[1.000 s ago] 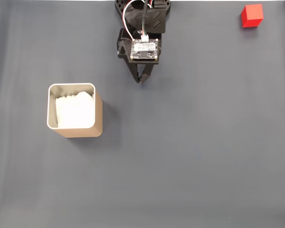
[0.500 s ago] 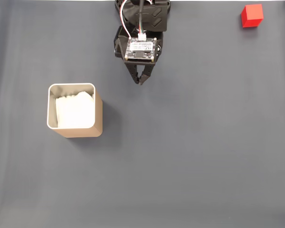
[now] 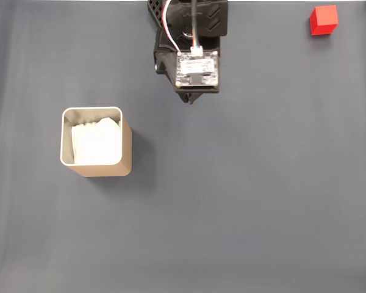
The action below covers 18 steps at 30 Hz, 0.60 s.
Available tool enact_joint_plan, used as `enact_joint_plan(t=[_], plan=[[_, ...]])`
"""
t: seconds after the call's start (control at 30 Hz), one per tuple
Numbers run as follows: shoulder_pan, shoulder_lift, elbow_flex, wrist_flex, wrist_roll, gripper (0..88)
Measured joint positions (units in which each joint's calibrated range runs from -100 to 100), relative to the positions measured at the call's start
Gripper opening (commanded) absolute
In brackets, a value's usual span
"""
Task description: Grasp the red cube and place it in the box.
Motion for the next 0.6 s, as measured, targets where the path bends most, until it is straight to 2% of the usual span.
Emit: enact_joint_plan(t=[0.23, 0.6], plan=[[-5.2, 5.0, -10.1, 6.3, 0.6, 1.5], [-16.5, 5.3, -16.2, 9.8, 2.0, 2.8]])
